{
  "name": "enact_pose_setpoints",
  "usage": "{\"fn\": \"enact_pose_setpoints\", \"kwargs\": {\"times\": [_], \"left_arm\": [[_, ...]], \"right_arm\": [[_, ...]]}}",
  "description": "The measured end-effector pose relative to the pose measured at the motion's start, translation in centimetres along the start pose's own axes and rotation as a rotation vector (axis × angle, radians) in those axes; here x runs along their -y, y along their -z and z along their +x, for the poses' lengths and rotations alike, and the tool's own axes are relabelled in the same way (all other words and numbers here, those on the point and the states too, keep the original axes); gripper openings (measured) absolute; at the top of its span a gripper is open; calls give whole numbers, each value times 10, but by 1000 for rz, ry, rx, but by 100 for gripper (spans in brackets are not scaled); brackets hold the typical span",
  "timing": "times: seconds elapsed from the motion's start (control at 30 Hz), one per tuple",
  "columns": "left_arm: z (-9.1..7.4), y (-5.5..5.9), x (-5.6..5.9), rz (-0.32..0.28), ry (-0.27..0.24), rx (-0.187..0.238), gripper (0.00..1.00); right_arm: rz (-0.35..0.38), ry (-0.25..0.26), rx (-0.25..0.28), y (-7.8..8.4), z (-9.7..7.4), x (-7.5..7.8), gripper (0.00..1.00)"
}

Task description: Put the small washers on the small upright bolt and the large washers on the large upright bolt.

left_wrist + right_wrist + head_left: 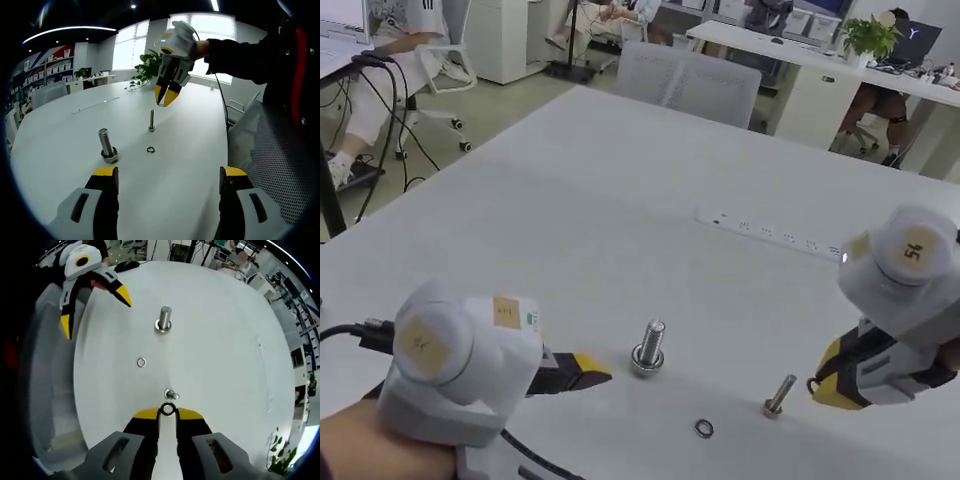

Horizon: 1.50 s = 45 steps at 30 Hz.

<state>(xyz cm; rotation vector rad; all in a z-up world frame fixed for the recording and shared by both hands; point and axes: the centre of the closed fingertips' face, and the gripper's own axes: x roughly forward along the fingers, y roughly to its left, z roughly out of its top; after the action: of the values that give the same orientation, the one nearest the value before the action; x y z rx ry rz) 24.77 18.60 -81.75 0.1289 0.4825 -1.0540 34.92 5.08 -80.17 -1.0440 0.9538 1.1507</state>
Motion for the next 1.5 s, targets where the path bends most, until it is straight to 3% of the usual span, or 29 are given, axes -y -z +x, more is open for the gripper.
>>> {"fn": "enact_pose_setpoints", "kwargs": {"times": [0.4,1.5], "left_arm": [[0,0,-1,-1,-3,1,83],[3,2,-4,-7,2,-2,83]], "right_arm": [[-25,-7,-3,-10,6,10,13],[-33,-46,-37,-4,23,11,13]]}}
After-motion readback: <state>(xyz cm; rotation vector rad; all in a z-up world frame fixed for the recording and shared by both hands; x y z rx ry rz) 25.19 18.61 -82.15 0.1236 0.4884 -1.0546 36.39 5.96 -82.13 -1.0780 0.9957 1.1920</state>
